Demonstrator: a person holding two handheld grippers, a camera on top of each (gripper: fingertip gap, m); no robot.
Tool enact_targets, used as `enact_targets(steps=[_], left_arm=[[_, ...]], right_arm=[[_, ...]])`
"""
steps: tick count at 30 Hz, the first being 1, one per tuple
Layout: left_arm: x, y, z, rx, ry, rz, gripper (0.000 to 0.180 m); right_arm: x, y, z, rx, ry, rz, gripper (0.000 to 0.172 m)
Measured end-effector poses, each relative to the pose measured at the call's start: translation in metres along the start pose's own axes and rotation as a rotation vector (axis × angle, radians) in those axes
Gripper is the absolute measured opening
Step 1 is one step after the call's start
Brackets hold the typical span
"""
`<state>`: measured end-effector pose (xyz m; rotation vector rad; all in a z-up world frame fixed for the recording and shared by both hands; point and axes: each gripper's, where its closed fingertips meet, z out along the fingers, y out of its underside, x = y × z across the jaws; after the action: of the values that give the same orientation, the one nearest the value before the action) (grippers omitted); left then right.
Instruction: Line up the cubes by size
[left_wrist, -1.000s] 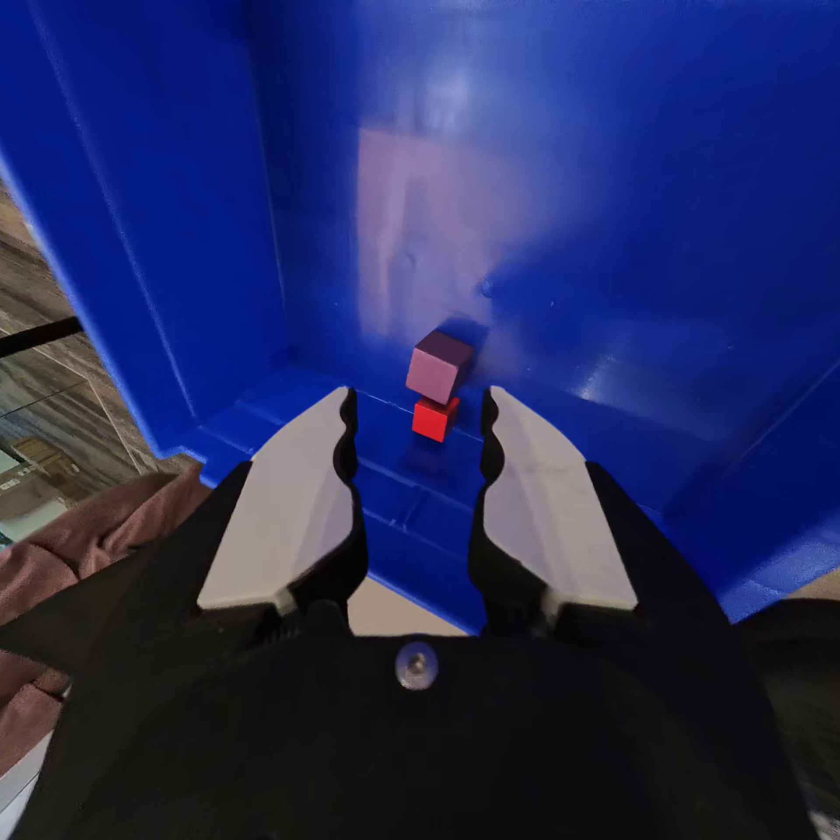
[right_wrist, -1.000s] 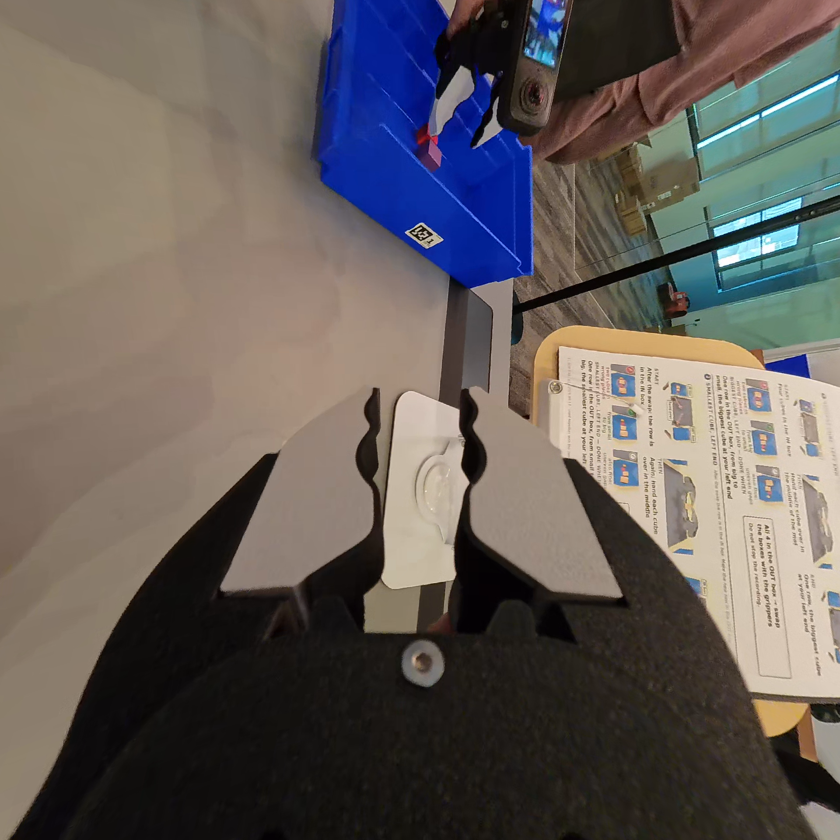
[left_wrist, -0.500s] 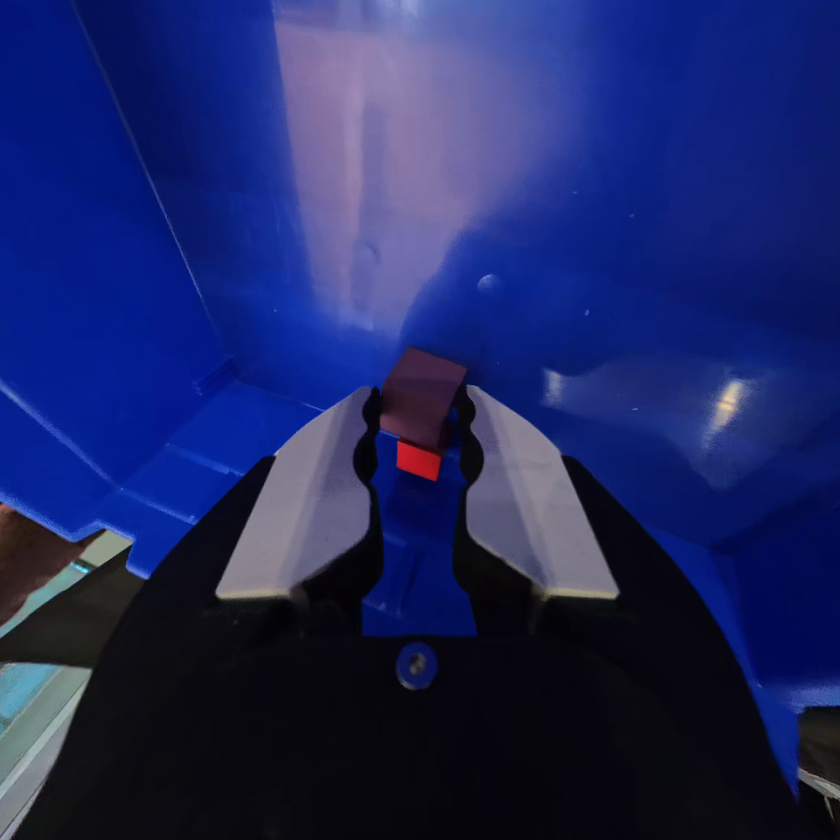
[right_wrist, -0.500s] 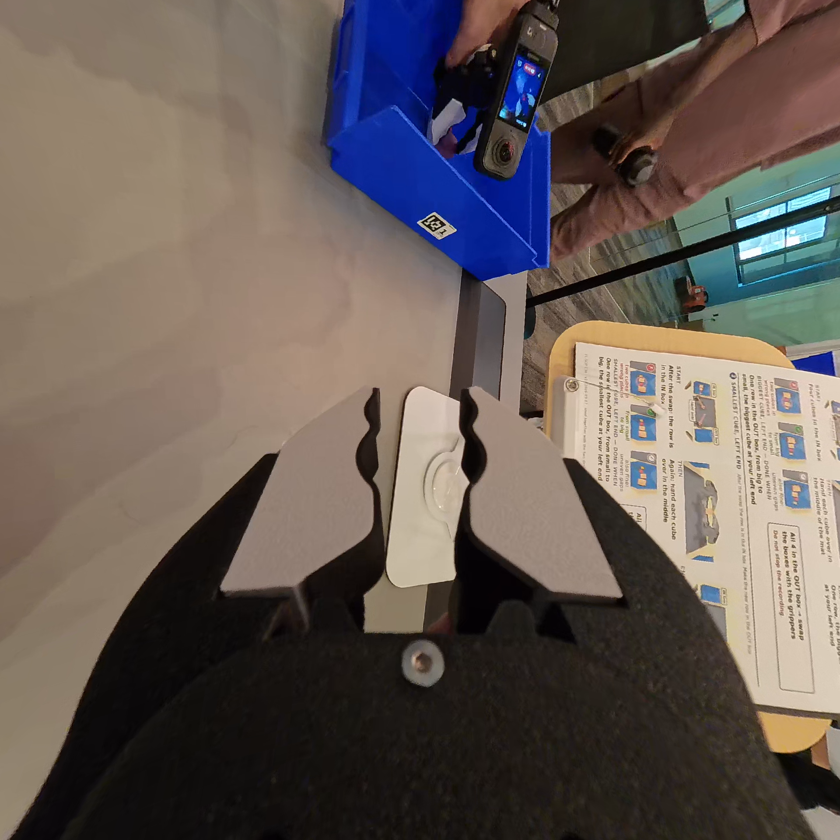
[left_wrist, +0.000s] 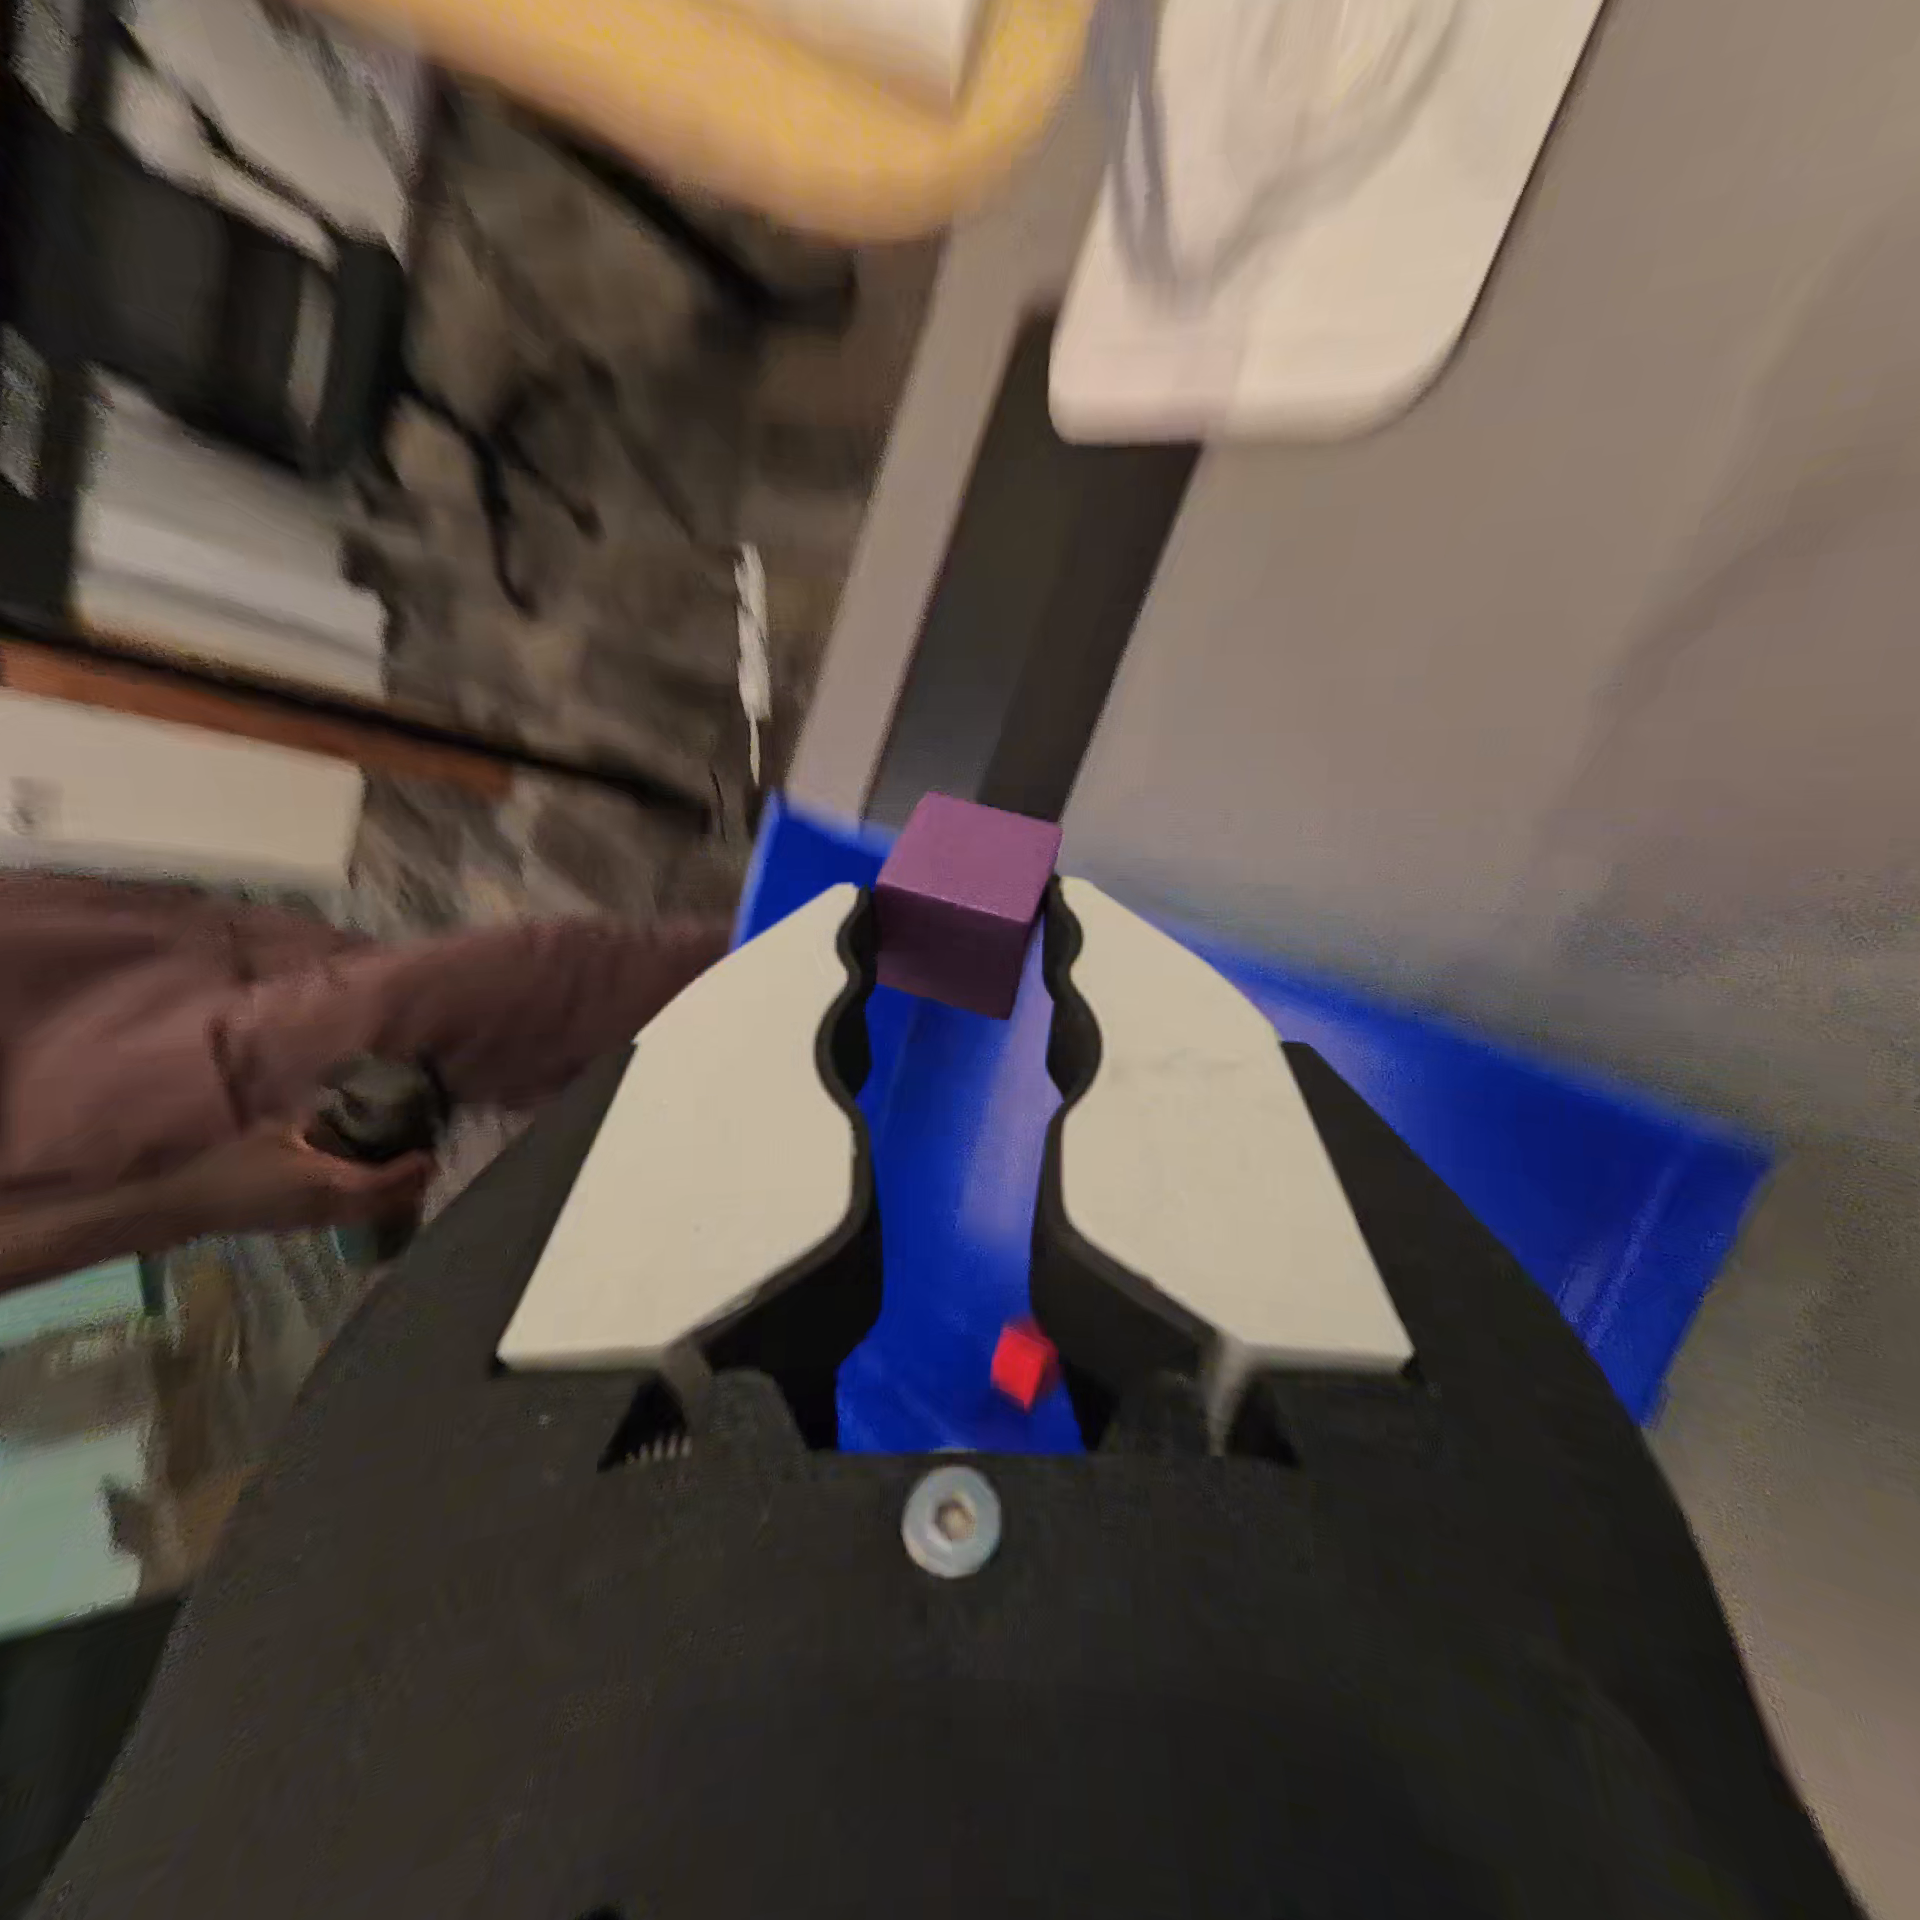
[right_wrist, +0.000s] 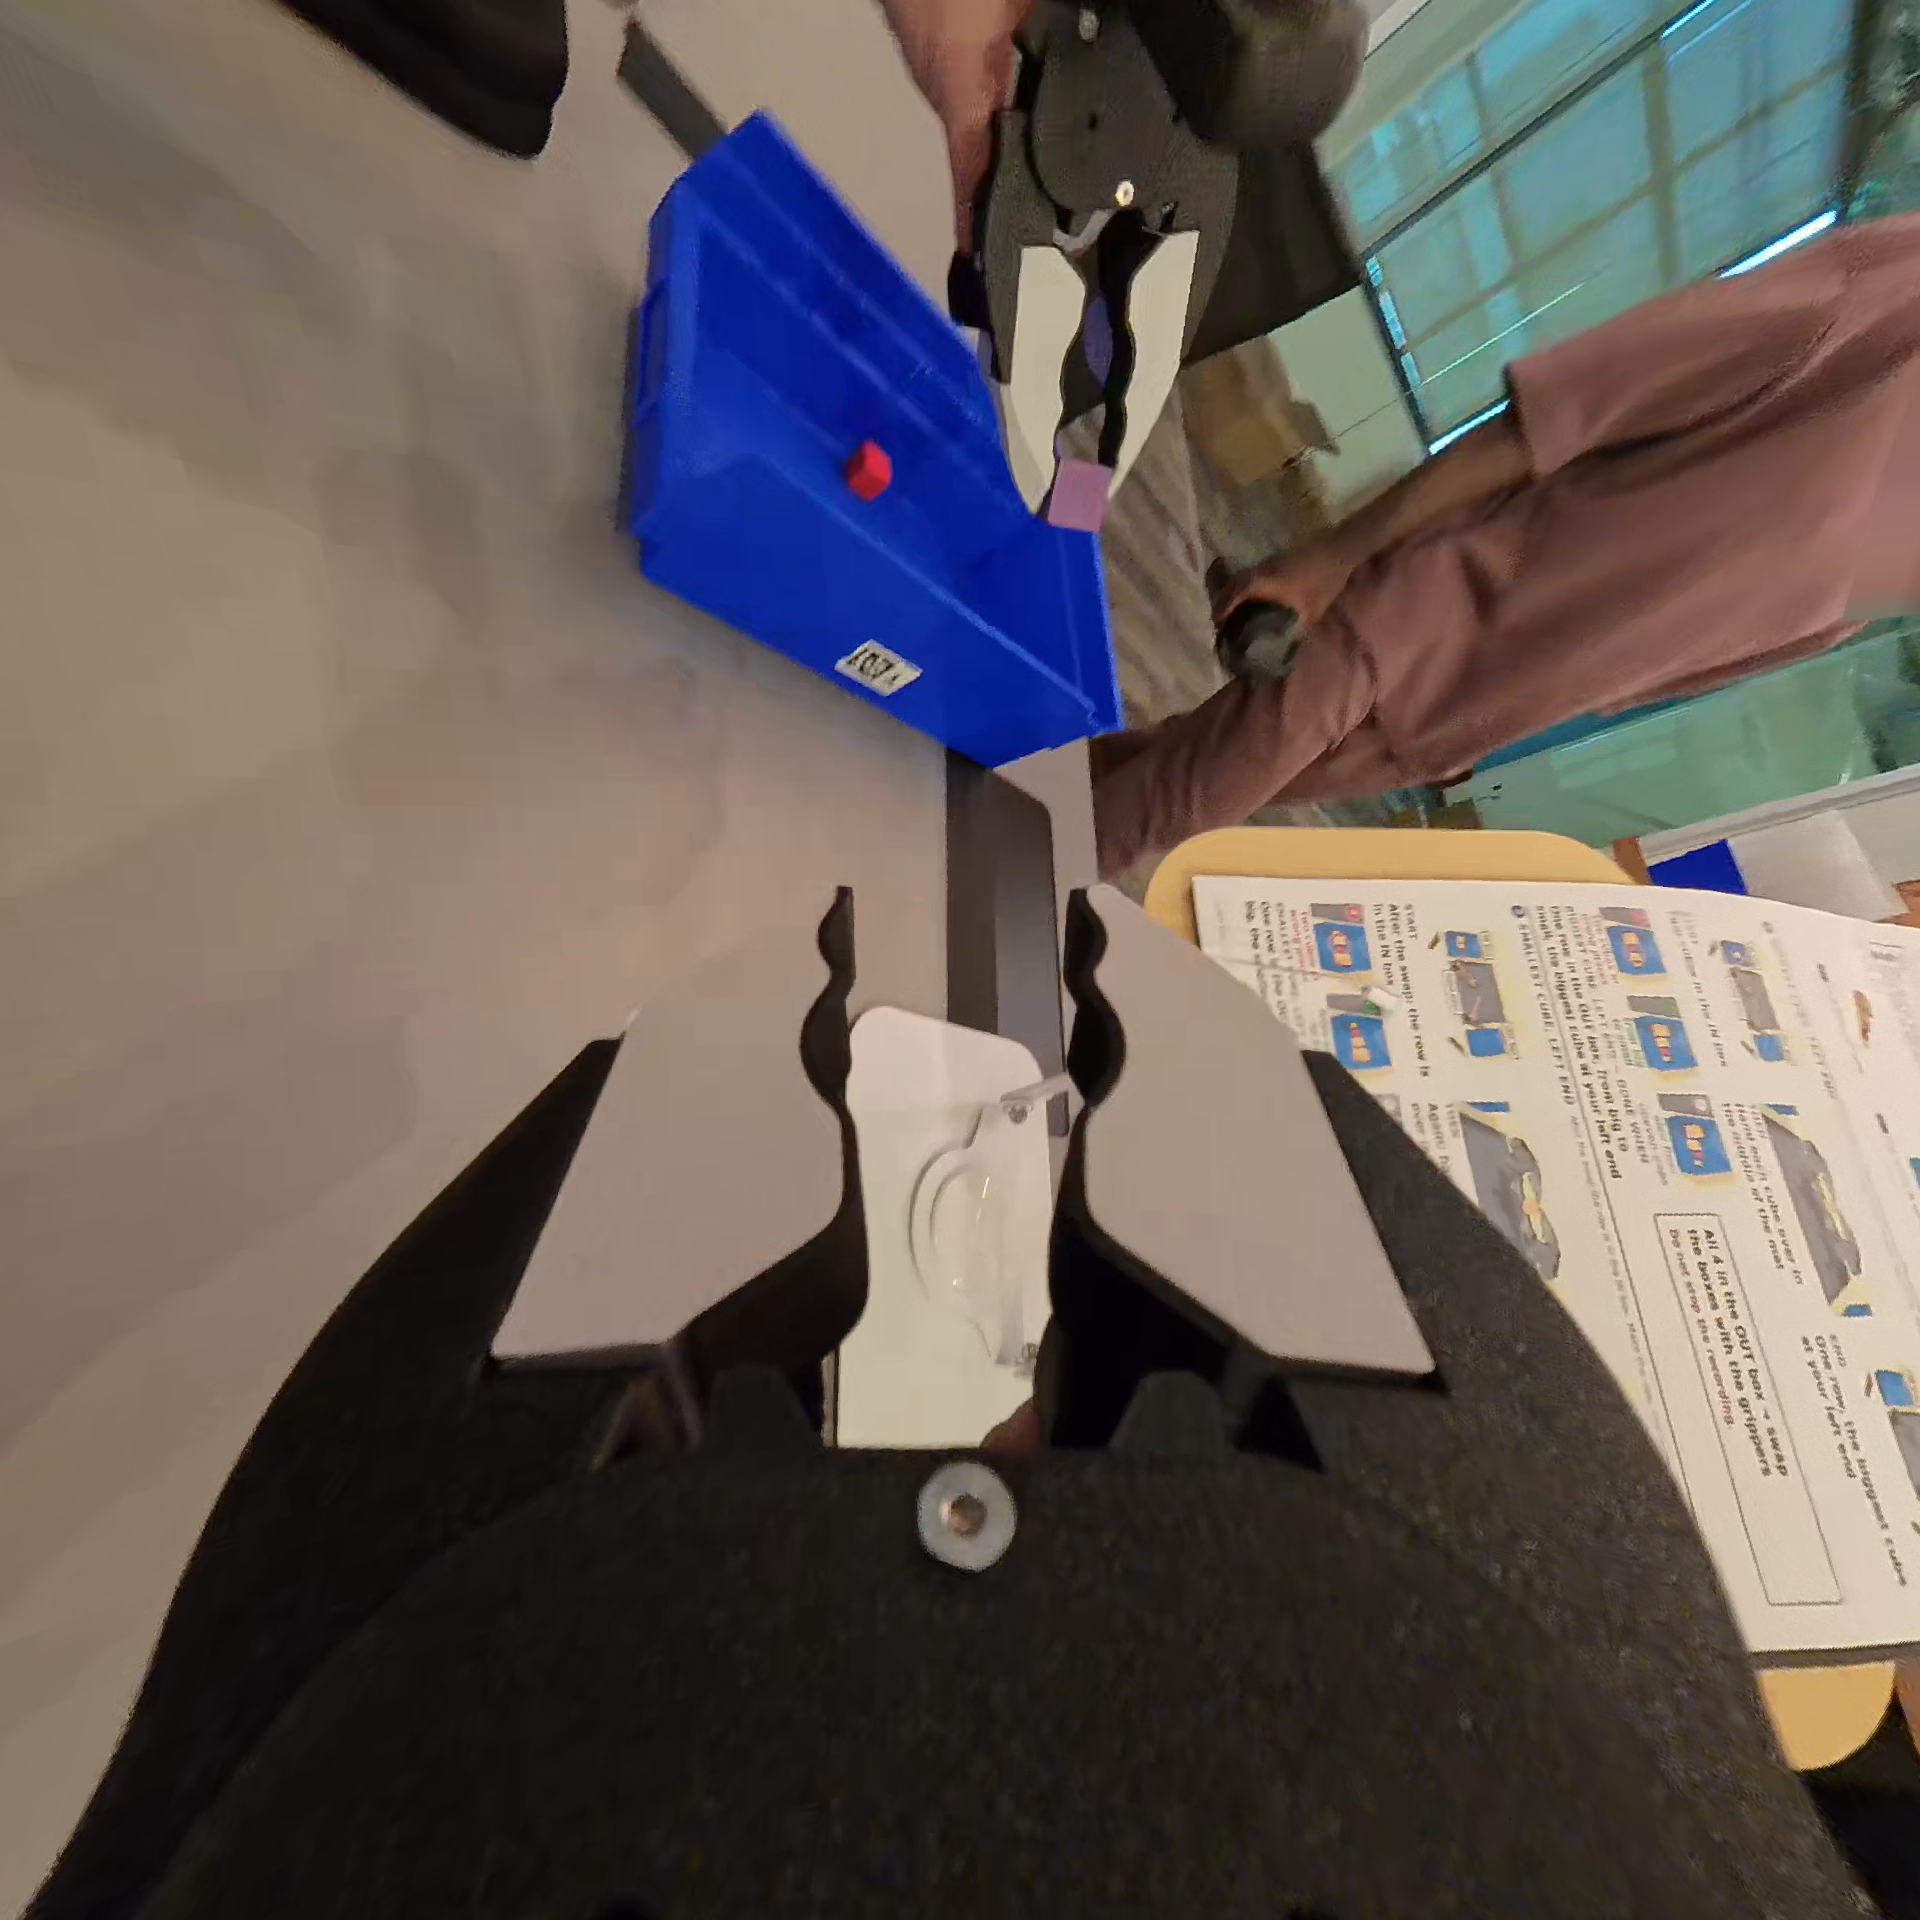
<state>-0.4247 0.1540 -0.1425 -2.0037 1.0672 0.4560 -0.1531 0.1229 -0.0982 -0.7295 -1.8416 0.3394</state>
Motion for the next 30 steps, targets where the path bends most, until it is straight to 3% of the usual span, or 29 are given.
enact_targets(steps=[1, 6, 11, 17, 22, 30], left_arm=[[0.004, -0.031, -0.012, 0.098, -0.021, 0.005, 0.030], [0.046, -0.165, -0.069, 0.492, -0.046, 0.072, 0.030], [0.089, -0.242, -0.111, 0.755, -0.040, 0.131, 0.030], [0.117, -0.271, -0.123, 0.864, 0.010, 0.177, 0.030], [0.128, -0.273, -0.121, 0.899, 0.078, 0.188, 0.029], [0.133, -0.275, -0.126, 0.969, 0.148, 0.170, 0.029]], right_arm=[[0.003, -0.005, 0.000, 0.028, 0.015, 0.010, 0.040], [0.017, -0.032, -0.003, 0.151, 0.112, 0.030, 0.045], [0.029, -0.050, -0.014, 0.242, 0.198, 0.025, 0.046], [0.033, -0.063, -0.030, 0.334, 0.224, 0.012, 0.048], [0.031, -0.068, -0.035, 0.354, 0.233, -0.031, 0.047], [0.029, -0.075, -0.034, 0.375, 0.268, -0.085, 0.030]])
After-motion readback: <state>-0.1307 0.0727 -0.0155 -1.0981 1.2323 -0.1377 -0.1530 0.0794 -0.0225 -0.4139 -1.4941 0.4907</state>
